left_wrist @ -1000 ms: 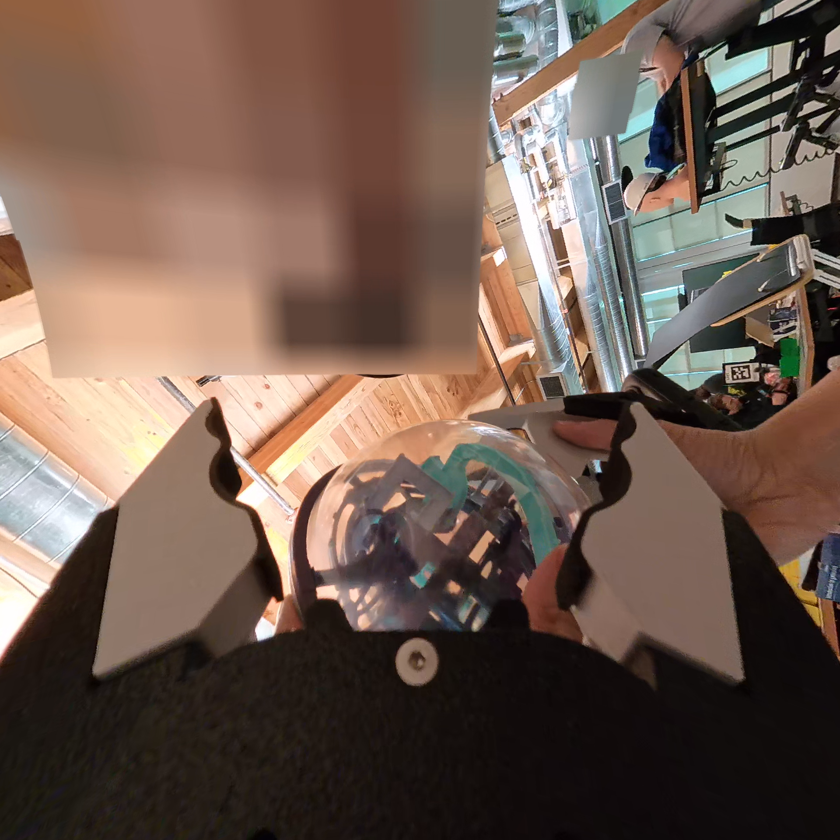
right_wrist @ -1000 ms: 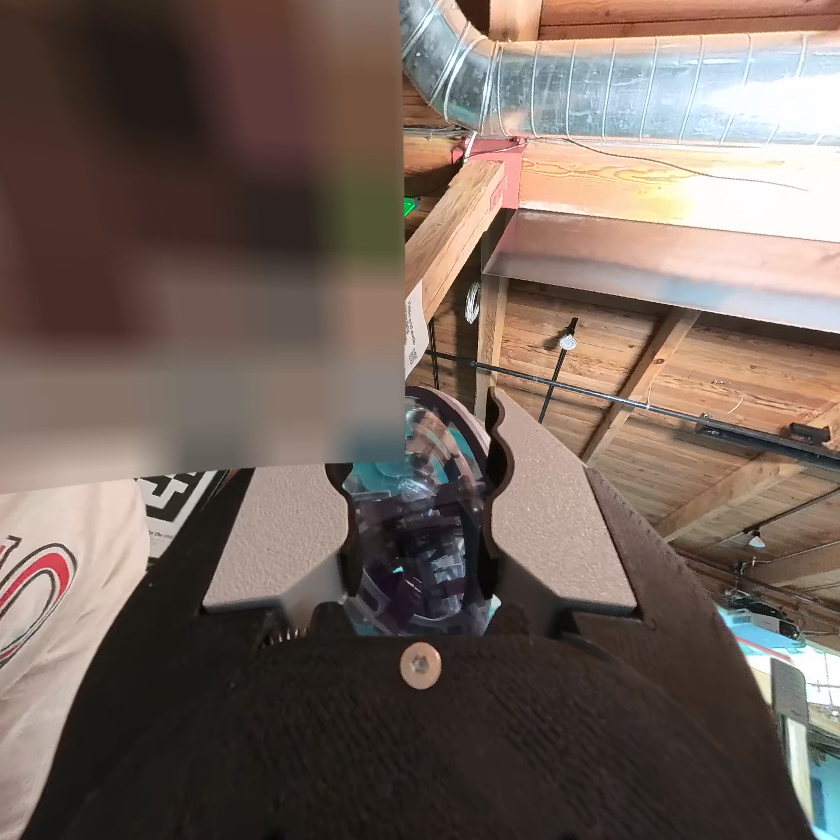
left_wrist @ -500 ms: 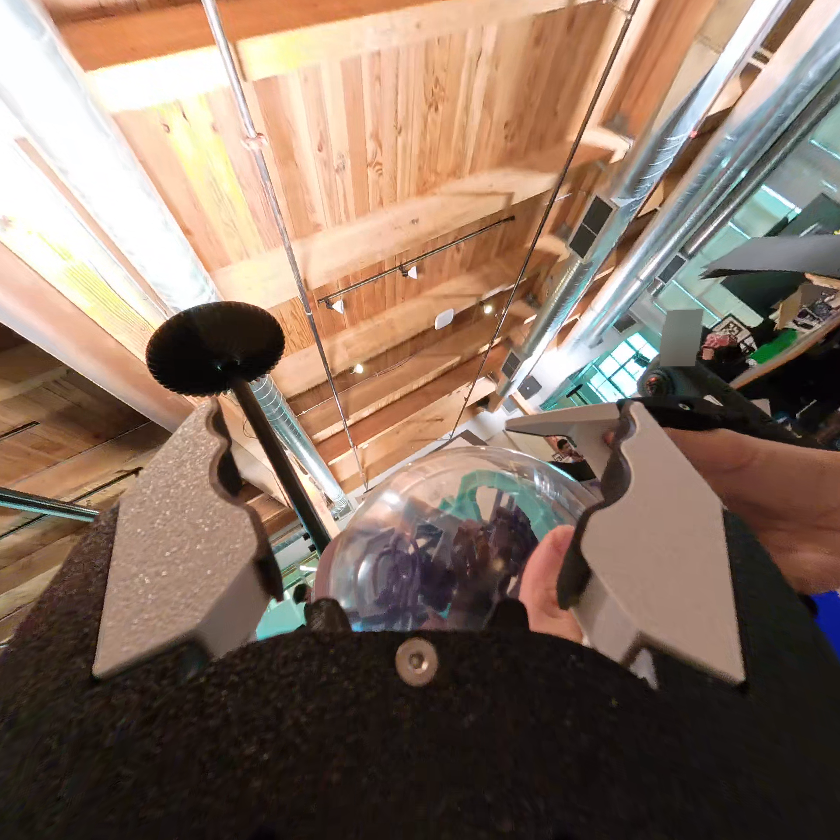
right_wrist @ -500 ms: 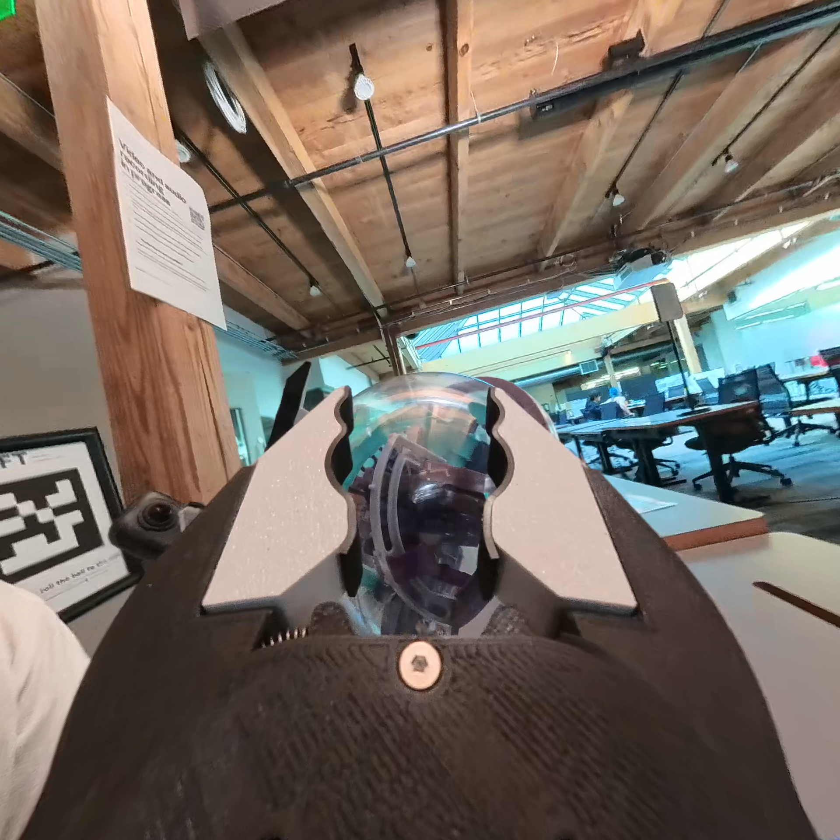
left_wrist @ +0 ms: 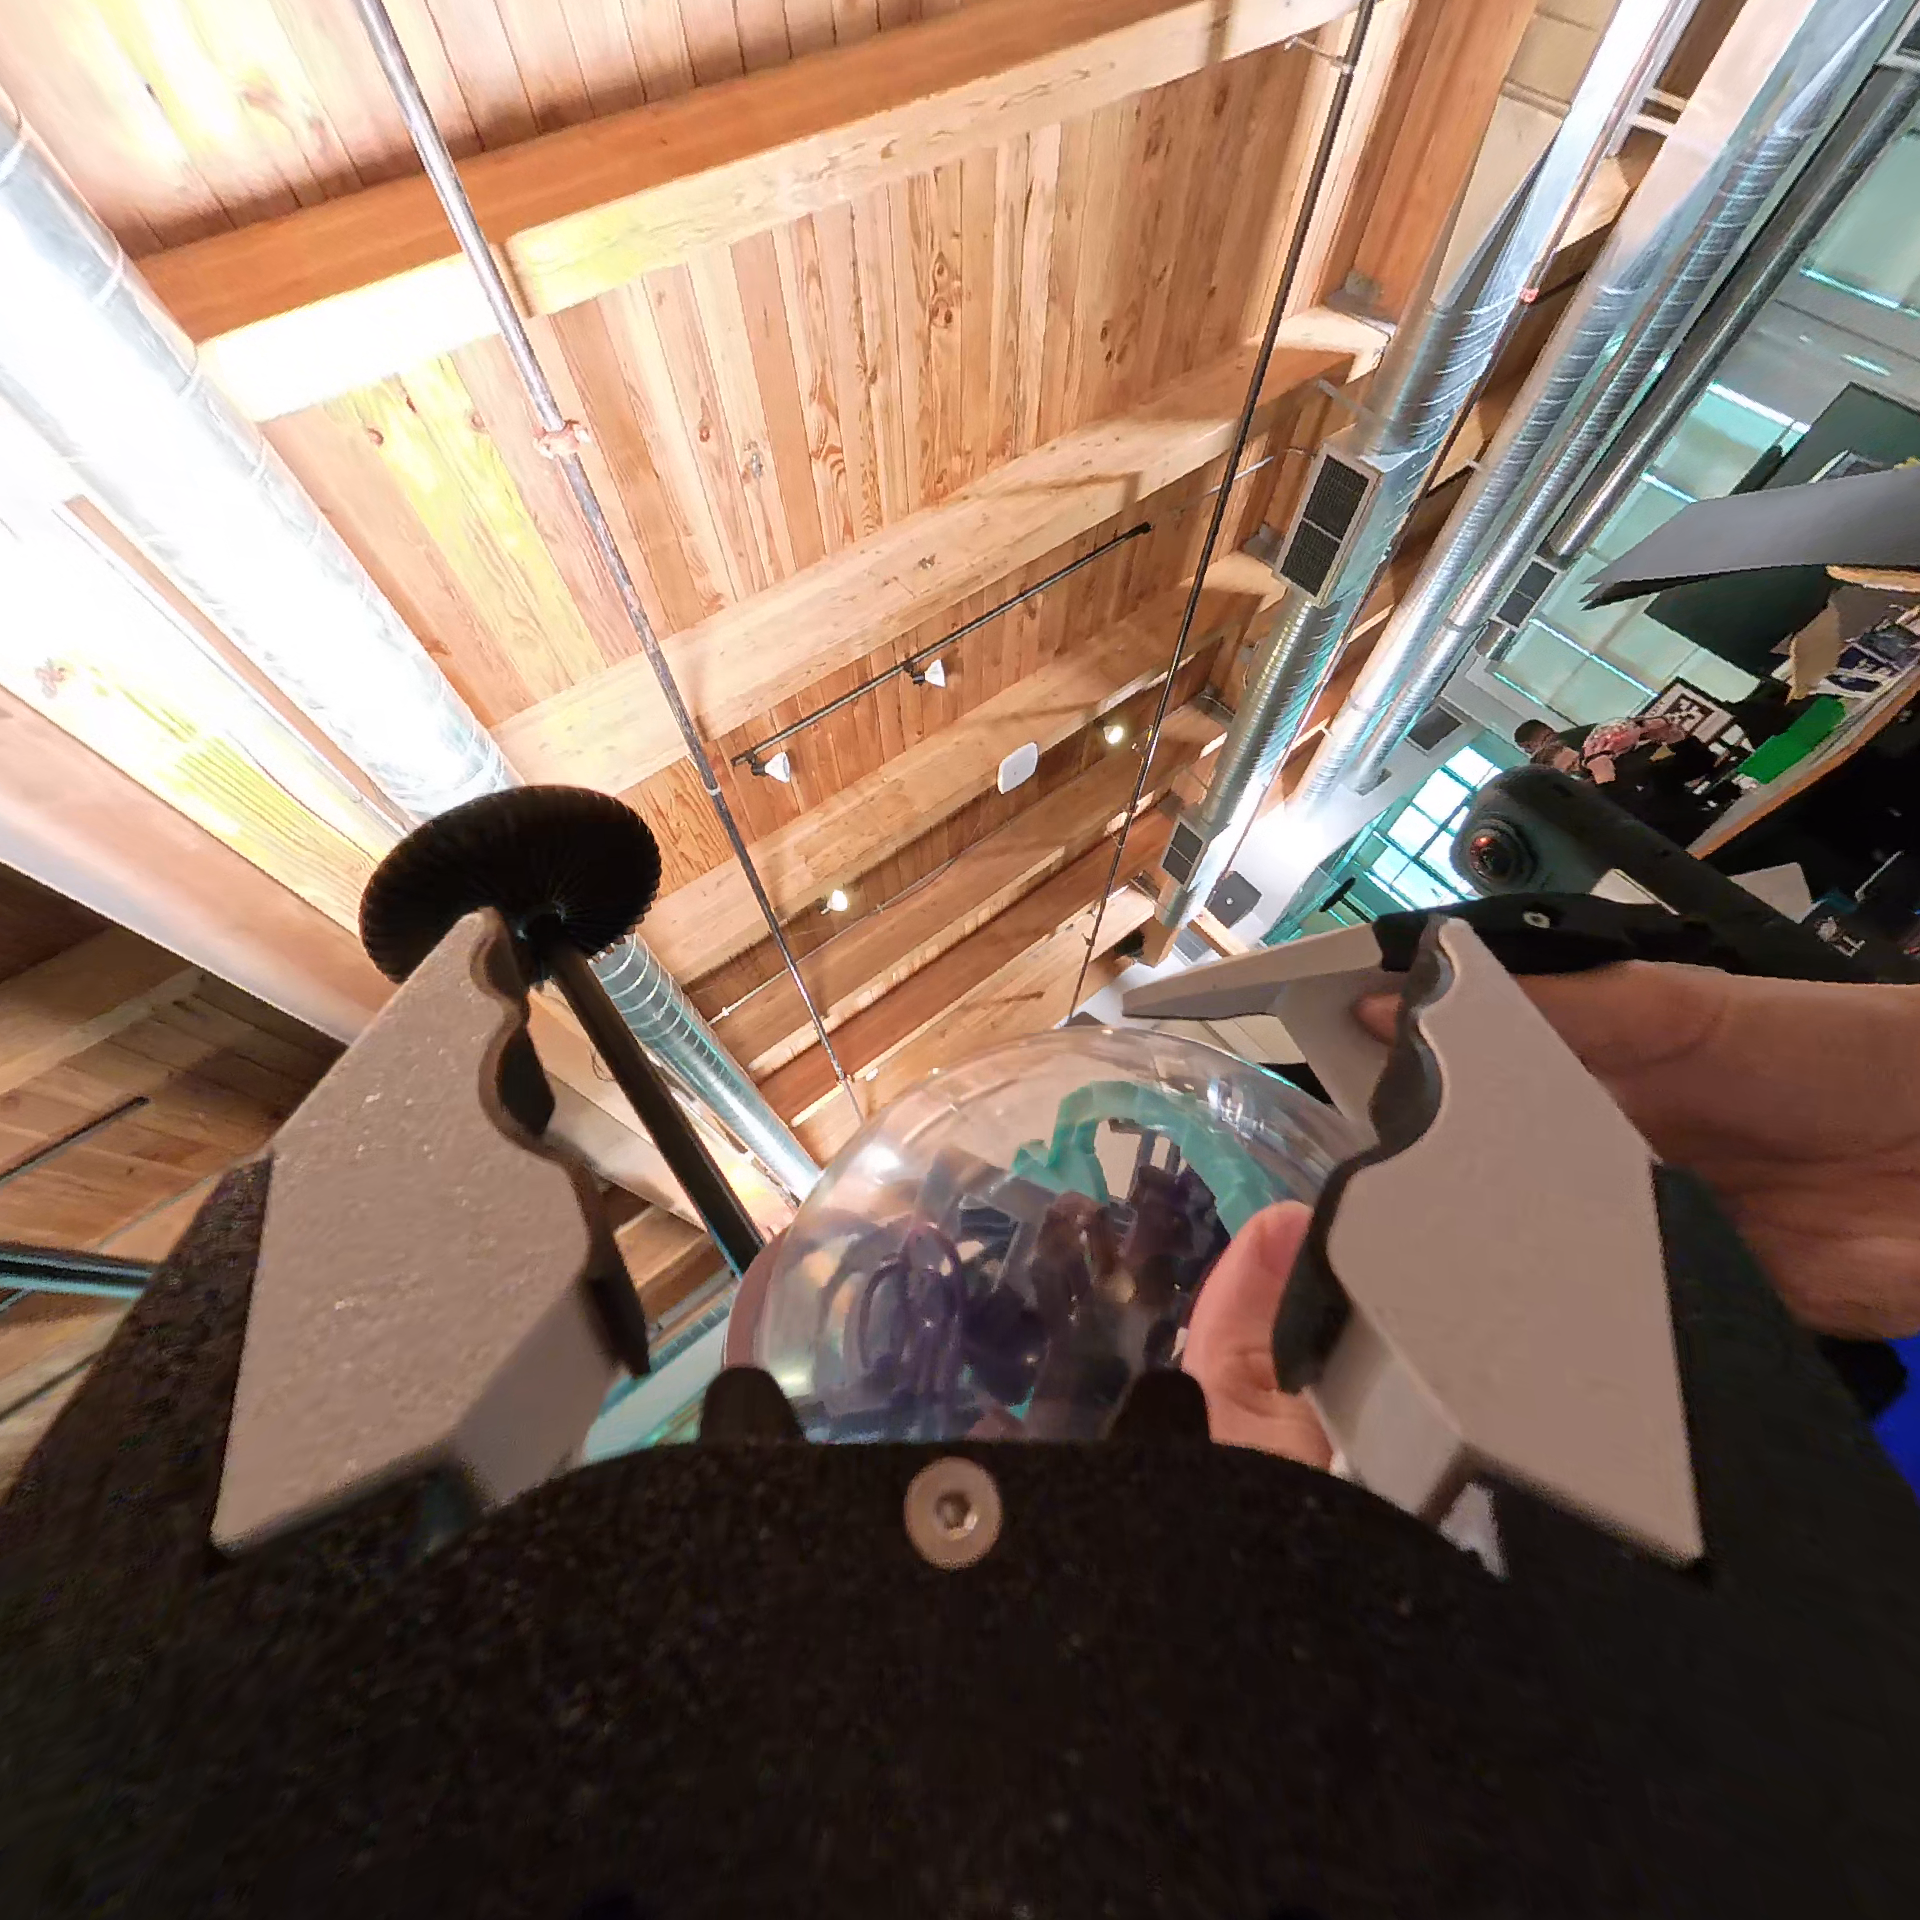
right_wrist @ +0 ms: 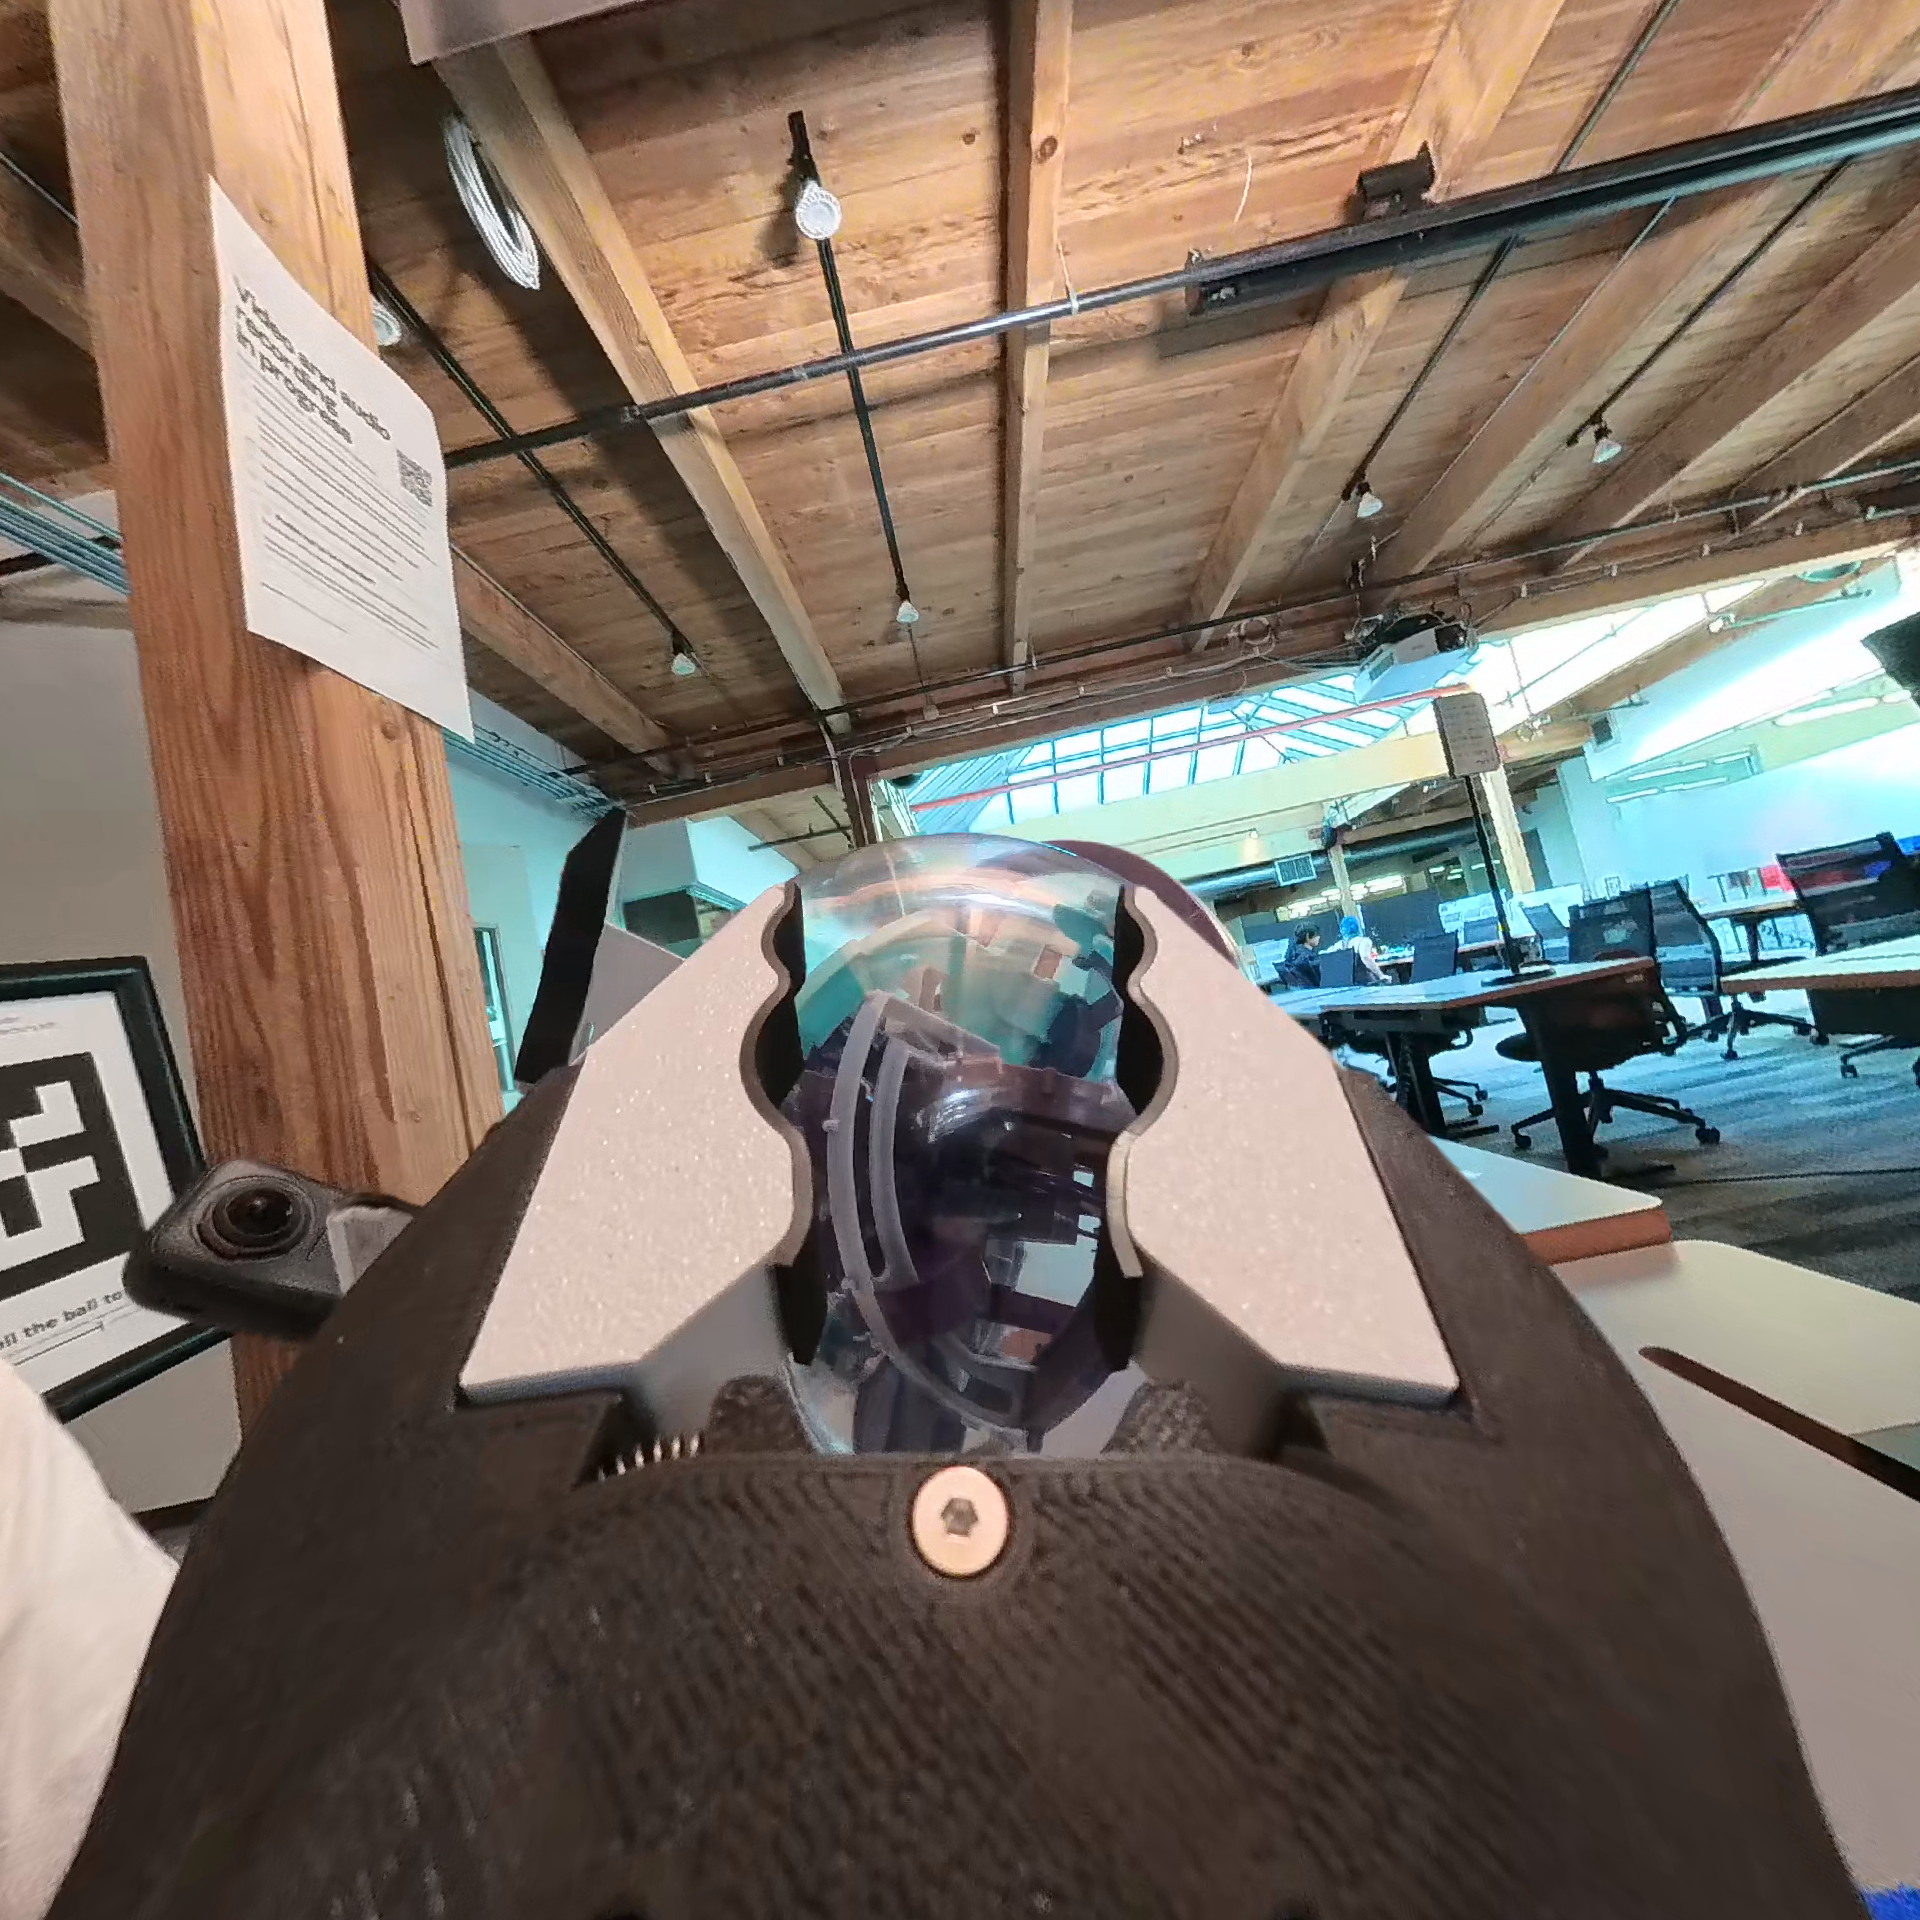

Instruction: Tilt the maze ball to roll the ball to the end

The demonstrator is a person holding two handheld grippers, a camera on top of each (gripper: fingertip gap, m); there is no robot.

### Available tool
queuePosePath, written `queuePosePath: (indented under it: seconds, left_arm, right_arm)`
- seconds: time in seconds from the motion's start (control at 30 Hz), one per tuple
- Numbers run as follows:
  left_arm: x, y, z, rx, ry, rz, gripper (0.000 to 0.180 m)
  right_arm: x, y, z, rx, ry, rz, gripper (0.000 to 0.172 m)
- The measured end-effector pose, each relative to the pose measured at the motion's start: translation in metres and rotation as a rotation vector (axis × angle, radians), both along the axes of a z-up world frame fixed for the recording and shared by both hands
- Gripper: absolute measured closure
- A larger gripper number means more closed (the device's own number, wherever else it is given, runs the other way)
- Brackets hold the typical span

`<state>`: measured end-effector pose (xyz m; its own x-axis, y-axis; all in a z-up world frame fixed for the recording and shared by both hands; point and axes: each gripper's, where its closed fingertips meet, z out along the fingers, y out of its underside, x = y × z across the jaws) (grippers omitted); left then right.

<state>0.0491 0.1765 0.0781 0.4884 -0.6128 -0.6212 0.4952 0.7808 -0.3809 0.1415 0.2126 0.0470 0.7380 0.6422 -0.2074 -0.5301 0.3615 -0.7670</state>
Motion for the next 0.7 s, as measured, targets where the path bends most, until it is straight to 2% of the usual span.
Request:
queuePosePath:
  seconds: [0.1,0.27,0.37,0.63,0.67,0.7]
  left_arm:
    - [-0.008,-0.016,0.001,0.098,-0.055,-0.017,0.024]
    - [-0.036,-0.07,-0.009,0.441,-0.225,-0.046,0.024]
    - [-0.042,-0.092,-0.019,0.567,-0.259,-0.068,0.024]
    - [-0.046,-0.097,-0.02,0.578,-0.279,-0.08,0.024]
    - [-0.044,-0.091,-0.016,0.544,-0.268,-0.053,0.026]
    - [-0.036,-0.073,-0.005,0.429,-0.235,0.014,0.026]
  right_arm:
    - [-0.005,-0.016,0.012,0.11,-0.037,0.001,0.114]
    - [-0.018,-0.069,0.039,0.419,-0.061,0.042,0.12]
    - [-0.021,-0.096,0.047,0.555,-0.053,0.075,0.123]
    - [-0.033,-0.107,0.052,0.591,-0.139,0.026,0.12]
    - [-0.03,-0.095,0.053,0.513,-0.126,0.007,0.124]
    - [-0.022,-0.07,0.048,0.353,-0.113,-0.035,0.127]
